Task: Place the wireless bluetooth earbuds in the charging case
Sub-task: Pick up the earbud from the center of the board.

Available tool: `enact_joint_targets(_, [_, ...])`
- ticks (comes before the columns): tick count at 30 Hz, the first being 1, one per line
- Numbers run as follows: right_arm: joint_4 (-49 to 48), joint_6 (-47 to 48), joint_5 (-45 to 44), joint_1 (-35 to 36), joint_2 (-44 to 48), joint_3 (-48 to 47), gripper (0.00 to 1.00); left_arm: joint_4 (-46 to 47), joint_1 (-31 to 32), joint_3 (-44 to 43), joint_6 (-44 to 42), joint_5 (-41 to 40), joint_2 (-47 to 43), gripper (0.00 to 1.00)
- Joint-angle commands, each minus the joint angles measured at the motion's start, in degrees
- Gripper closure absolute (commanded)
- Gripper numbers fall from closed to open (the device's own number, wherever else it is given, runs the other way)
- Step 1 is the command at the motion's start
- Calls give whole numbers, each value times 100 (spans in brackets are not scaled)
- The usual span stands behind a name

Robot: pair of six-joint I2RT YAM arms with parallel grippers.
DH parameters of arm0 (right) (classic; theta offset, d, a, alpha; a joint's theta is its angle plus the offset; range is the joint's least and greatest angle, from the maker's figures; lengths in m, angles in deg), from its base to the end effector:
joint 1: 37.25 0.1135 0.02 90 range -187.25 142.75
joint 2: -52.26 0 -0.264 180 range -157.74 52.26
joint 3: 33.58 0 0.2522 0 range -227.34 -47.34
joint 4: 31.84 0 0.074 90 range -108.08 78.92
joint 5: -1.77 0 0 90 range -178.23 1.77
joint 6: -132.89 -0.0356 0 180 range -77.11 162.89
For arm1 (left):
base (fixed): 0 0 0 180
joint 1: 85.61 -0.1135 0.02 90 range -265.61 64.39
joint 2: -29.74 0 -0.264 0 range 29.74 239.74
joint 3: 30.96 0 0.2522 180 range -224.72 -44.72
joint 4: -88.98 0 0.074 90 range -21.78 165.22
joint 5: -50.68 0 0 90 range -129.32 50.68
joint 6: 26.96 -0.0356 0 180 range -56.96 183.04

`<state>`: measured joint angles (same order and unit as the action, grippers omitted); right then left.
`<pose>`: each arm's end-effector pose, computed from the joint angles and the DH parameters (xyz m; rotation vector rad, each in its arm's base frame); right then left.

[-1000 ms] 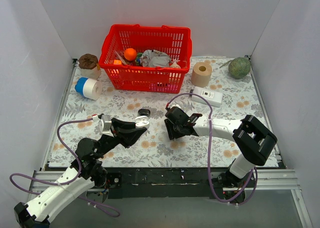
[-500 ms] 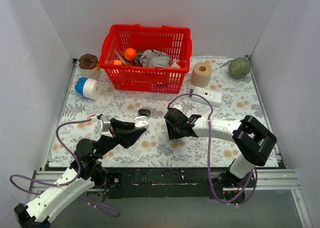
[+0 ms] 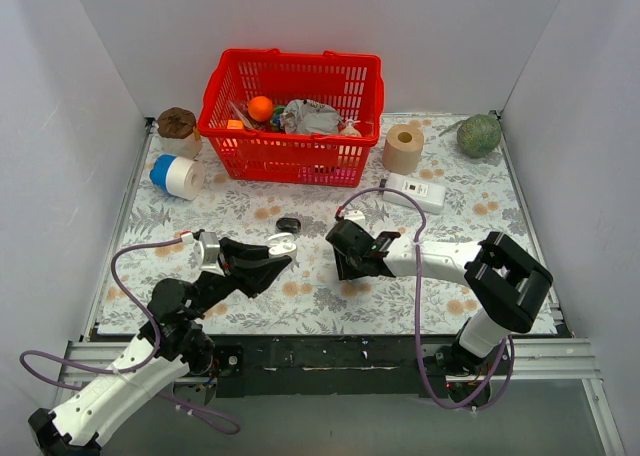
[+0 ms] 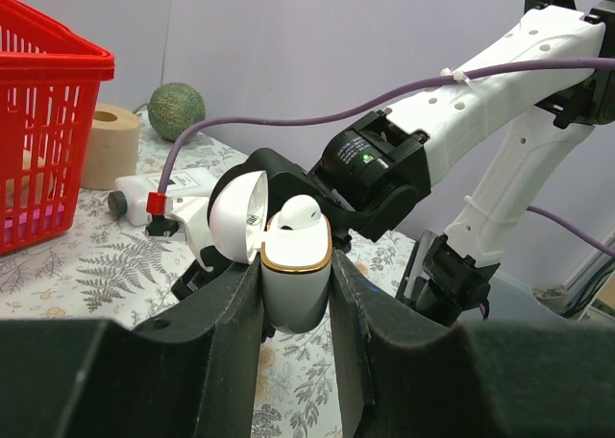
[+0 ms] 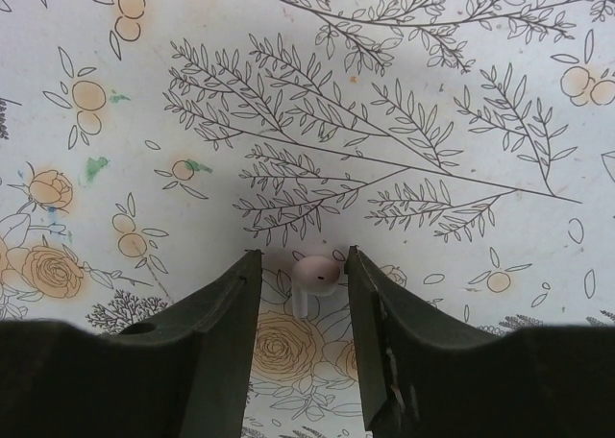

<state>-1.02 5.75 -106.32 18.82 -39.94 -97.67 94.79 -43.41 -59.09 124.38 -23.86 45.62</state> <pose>0.1812 0.2496 0.1661 -0.3063 2.5200 0.2349 0.0792 -0.0846 0.2728 0.0263 1.4743 -1.6906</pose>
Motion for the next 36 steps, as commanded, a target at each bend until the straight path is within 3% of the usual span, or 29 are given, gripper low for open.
enact_joint_targets(1, [851,-232,139,176,-228,304,51,-111,17,-171,-52,-35,-111,100])
enact_joint_targets(7, [852,-249,165,193,-281,339,55,-129,17,-163,-35,-35,-155,100])
enact_joint_targets(18, [773,-223,209,202,-281,374,79,-164,17,-180,-43,-35,-173,100])
enact_joint_targets(22, [659,-223,156,193,-44,409,97,-164,17,-180,-43,-52,-164,100])
enact_joint_targets(24, [676,-179,69,202,79,375,99,-156,17,-206,-52,-61,-138,100])
enact_joint_targets(30, [720,40,-318,202,896,93,99,-121,17,-285,-96,-79,38,100])
enact_joint_targets(36, [-385,899,-662,202,2993,-30,99,397,17,-312,-324,-298,389,100])
